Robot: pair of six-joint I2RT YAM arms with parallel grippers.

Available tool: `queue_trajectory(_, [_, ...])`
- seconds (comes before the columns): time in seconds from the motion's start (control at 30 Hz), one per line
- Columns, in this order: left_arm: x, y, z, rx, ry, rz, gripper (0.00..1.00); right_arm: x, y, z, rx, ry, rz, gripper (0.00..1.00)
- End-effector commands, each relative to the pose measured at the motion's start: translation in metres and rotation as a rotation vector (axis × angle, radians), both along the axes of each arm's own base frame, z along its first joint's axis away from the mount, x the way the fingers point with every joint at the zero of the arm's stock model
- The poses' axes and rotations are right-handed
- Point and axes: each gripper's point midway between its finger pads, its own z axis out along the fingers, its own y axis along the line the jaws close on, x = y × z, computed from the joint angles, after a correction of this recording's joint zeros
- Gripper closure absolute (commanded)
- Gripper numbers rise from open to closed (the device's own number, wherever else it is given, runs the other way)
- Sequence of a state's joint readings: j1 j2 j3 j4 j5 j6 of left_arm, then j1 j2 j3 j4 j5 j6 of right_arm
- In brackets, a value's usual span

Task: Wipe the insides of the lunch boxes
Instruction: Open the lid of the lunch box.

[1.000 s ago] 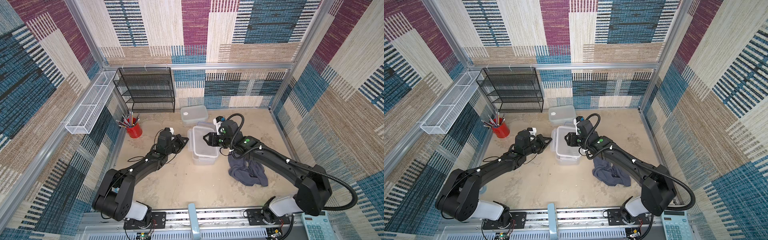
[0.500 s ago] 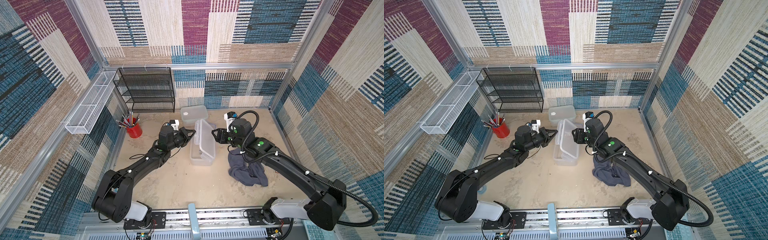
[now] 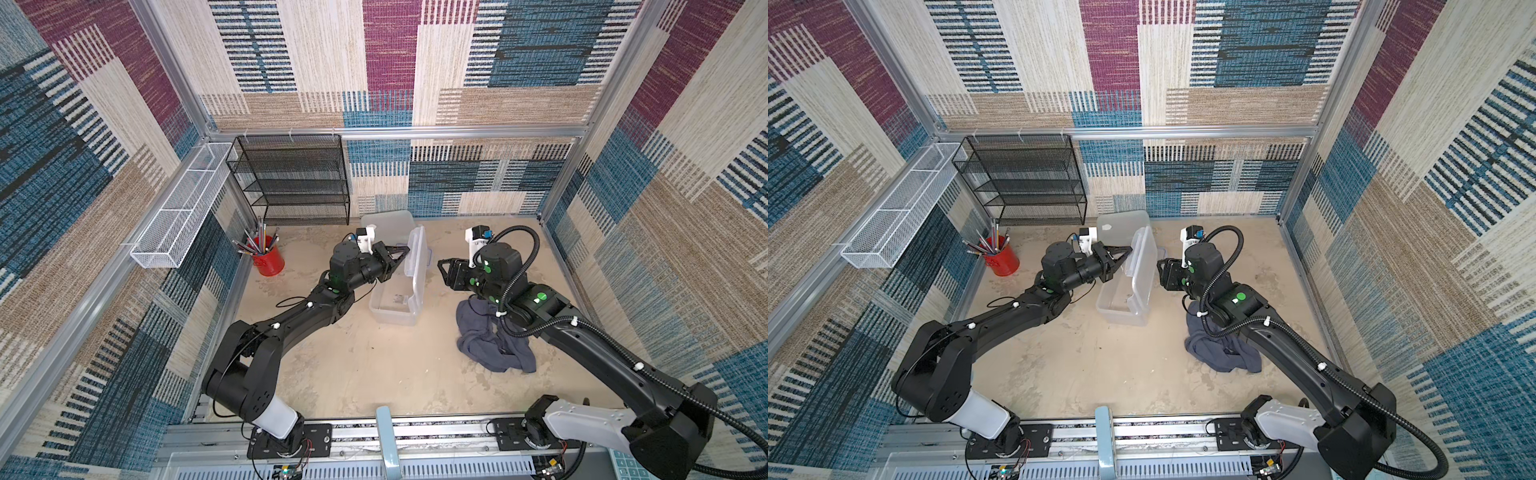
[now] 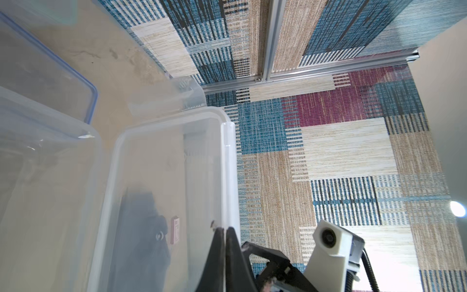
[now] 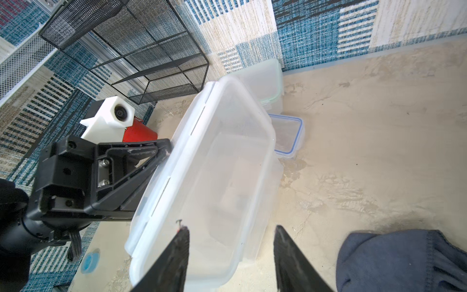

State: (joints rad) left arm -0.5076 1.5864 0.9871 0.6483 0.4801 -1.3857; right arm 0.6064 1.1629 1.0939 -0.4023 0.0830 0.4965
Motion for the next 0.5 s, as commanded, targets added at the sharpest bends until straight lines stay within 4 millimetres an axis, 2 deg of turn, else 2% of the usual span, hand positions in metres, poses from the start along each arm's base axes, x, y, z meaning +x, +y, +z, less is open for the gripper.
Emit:
queue_trajectory(0.0, [-0.005, -0.011, 0.038, -0.103, -0.098, -0.053, 1.00, -0.001, -0.006, 0.003, 0.005, -0.011, -0.028, 0.45])
queue_trajectory(0.23, [-0.008, -0.031, 0.032, -0.125, -0.082, -0.102, 1.00, -0.007, -0.015, 0.007, 0.011, -0.021, -0.051, 0.45])
queue_trajectory(0.47, [-0.019, -0.056, 0.003, -0.071, -0.035, -0.151, 1.00, -0.017, -0.027, 0.011, 0.029, -0.034, -0.079, 0.46])
